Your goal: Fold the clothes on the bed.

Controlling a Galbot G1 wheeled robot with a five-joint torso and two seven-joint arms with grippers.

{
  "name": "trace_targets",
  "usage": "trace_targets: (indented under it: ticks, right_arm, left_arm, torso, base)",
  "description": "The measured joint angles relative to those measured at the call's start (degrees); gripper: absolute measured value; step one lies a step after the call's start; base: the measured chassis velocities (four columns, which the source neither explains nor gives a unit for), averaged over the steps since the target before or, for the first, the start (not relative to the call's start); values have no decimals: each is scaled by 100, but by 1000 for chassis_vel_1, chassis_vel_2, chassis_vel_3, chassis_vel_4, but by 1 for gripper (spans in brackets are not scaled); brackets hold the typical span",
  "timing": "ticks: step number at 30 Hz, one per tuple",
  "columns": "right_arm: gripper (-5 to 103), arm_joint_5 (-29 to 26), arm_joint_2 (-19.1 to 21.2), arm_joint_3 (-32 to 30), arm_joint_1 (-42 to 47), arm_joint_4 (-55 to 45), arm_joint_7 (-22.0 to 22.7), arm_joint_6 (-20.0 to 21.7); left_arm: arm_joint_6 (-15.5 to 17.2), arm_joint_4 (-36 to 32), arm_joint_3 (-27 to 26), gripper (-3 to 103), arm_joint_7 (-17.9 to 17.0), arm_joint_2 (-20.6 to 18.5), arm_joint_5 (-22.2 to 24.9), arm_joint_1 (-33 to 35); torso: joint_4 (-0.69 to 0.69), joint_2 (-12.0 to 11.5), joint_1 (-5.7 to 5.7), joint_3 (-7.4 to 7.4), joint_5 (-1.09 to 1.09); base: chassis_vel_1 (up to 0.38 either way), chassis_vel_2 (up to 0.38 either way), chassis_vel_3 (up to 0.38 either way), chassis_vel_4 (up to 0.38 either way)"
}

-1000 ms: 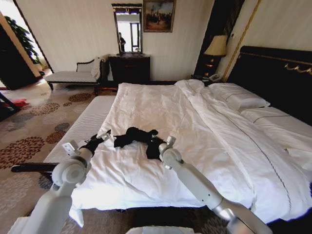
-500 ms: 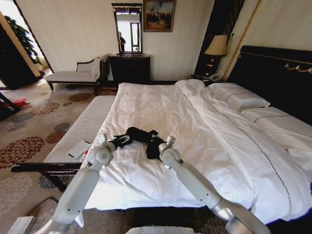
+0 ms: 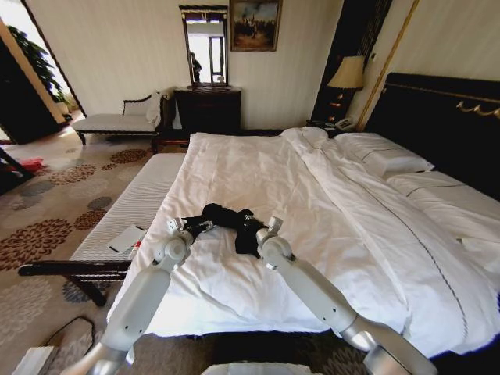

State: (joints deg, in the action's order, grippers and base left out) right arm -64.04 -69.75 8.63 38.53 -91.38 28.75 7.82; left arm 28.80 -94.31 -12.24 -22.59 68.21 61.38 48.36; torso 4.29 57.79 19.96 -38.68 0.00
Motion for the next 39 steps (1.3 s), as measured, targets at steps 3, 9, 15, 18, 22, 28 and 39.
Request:
trace_targets:
  ticks: [3,9,15,18,22,28,39]
  right_arm:
    - [0,-5,79,-20,11,-19,-1,0]
    - [0,-13,192,-87,68,-26,-13,0]
    - [0,-30,205,-89,43,-17,-21,1]
    - [0,-37,195,-83,26,-16,-21,2]
    - [0,-27,160,-90,24,-15,-20,-12]
    - [0,44,605,-230,43,-412,-67,-177]
    - [0,287,1739,-588,-146,-1469,-651,-765]
  left_arm:
    - [-2,-37,11,50,0,65,19,-27]
    - [4,-14,15,28,0,147,47,-145]
    - [5,-84,-9,7,-3,125,46,-119]
    - [9,-260,-67,0,-7,-6,50,13]
    - [7,-497,-227,0,-7,-122,62,168]
    - [-53,-1420,-1024,0,39,-661,90,502]
    - [-289,-2414,-1990,0,84,-1704,449,539]
  torso:
    - [2,0,0,0,0]
    - [3,0,0,0,1]
    - [2,0,0,0,1]
    - [2,0,0,0,0]
    - [0,0,0,0,0]
    - [2,0,0,0,0]
    - [2,0,-1,1,0]
  base:
    - [0,0,0,0]
    - [0,0,0,0]
    - [0,0,0,0]
    - [0,0,0,0]
    - [0,0,0,0]
    - [0,0,0,0]
    - [0,0,0,0]
